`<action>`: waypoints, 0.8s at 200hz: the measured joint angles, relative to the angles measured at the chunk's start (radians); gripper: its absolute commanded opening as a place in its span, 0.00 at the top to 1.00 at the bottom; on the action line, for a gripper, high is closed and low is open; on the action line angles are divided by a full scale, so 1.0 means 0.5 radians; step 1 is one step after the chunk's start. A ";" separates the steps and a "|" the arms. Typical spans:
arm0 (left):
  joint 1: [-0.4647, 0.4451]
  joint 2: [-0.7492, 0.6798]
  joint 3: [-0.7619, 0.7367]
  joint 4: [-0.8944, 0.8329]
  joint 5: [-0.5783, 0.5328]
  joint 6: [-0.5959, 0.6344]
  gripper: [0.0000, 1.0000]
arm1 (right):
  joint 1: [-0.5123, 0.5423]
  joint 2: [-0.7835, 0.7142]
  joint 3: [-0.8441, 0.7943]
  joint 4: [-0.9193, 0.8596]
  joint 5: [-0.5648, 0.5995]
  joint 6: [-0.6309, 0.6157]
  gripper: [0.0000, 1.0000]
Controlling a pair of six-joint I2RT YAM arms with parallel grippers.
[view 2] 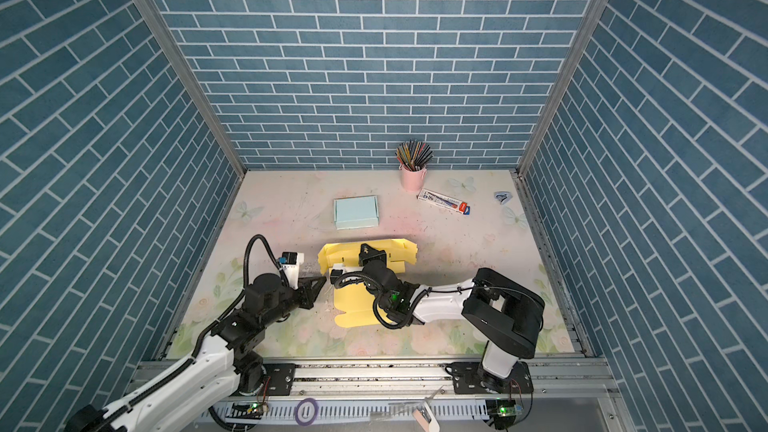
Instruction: Fold the paper box
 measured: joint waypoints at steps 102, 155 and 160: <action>-0.290 1.182 0.107 0.761 -0.193 -0.161 0.93 | 0.109 0.024 -0.002 -0.027 0.069 0.040 1.00; -0.257 1.611 0.178 1.174 -0.220 -0.191 0.93 | 0.146 0.031 -0.060 -0.072 0.111 0.157 1.00; -0.251 1.639 0.177 1.200 -0.219 -0.195 0.93 | 0.150 0.031 -0.069 -0.077 0.114 0.174 1.00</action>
